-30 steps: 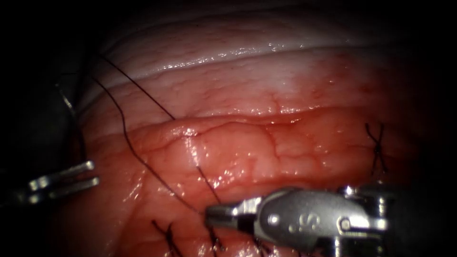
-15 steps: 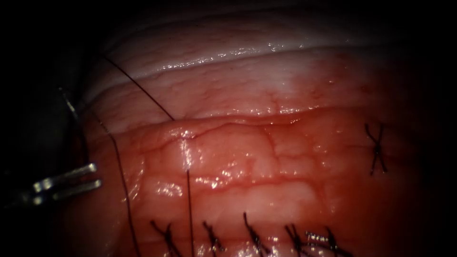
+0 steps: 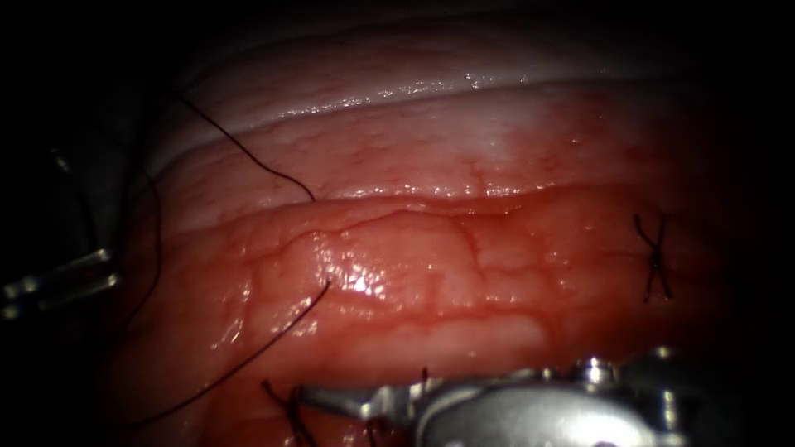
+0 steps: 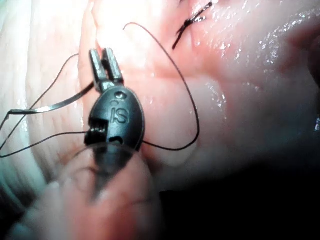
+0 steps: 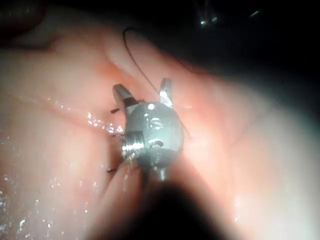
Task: Wound Closure
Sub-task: Grab and pull working end of suture repeatedly until all but a short tail is left on top side
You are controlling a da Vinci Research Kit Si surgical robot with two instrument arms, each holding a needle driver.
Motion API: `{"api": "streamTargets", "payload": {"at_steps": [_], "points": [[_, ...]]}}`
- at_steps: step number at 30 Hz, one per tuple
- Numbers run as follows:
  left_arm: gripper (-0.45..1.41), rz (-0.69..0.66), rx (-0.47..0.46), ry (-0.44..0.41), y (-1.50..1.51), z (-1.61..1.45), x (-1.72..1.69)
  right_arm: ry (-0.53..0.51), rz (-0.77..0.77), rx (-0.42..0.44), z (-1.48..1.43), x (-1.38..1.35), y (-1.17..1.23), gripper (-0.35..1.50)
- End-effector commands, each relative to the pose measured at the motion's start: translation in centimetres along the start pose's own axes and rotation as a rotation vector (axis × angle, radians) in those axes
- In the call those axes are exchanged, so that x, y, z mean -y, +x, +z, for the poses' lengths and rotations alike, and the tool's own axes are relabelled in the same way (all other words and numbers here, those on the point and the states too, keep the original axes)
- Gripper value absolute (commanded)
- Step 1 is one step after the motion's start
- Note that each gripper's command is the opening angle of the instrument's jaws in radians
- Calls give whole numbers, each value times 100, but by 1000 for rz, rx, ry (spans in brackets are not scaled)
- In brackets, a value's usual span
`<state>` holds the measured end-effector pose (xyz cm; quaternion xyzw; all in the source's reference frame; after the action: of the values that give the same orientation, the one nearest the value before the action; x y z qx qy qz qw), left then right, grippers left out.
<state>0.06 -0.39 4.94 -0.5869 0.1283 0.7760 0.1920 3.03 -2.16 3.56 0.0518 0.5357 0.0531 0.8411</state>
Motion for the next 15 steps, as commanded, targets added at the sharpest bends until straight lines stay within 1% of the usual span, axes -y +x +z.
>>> {"api": "streamTargets", "payload": {"at_steps": [1,6,10,14,15], "points": [[-45,-3,3,1,-8,8,-3,-14,-7,11,15,-20,-16,111],[-45,-13,17,3,-16,19,-6,-59,-21,42,44,-48,-46,106],[-45,-20,17,-10,-19,27,-9,-100,-45,71,68,-66,-74,120],[-45,-24,17,-12,-20,28,-11,-67,-62,117,86,-71,-100,118],[-45,-24,17,-12,-20,27,-11,-62,-66,117,89,-71,-105,118]]}}
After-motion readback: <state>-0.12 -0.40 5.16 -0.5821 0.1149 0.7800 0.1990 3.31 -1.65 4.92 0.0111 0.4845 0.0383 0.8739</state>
